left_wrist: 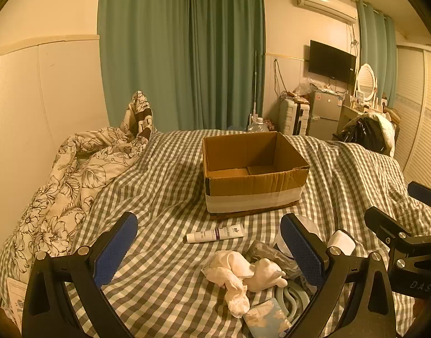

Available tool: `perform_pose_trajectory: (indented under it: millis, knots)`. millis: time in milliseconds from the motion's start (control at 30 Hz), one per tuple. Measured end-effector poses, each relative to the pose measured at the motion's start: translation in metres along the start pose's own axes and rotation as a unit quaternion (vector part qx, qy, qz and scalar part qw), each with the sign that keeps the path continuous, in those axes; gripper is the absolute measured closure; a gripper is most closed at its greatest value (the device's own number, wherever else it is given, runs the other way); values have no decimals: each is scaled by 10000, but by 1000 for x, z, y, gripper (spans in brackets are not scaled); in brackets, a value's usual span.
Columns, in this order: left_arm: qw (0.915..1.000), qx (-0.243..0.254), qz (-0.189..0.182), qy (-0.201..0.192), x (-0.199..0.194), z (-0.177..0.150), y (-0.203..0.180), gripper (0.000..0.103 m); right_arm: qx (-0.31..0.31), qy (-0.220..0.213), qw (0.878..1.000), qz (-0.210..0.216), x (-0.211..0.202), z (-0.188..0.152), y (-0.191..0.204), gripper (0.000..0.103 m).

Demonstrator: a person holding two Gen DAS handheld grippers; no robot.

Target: Organize objects

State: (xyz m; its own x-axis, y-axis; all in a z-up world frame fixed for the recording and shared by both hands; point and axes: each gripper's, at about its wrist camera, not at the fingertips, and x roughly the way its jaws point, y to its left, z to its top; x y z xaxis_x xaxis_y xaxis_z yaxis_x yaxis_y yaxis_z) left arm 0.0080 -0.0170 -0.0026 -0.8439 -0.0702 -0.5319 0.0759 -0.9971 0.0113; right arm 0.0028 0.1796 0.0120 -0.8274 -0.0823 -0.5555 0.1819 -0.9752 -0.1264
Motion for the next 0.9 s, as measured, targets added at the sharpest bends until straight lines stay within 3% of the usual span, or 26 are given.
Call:
perform_pose_trajectory:
  millis: [900]
  knots:
    - [10000, 69, 47, -31, -3, -2, 0, 0, -30, -17, 9999, 97, -8, -1, 3, 0]
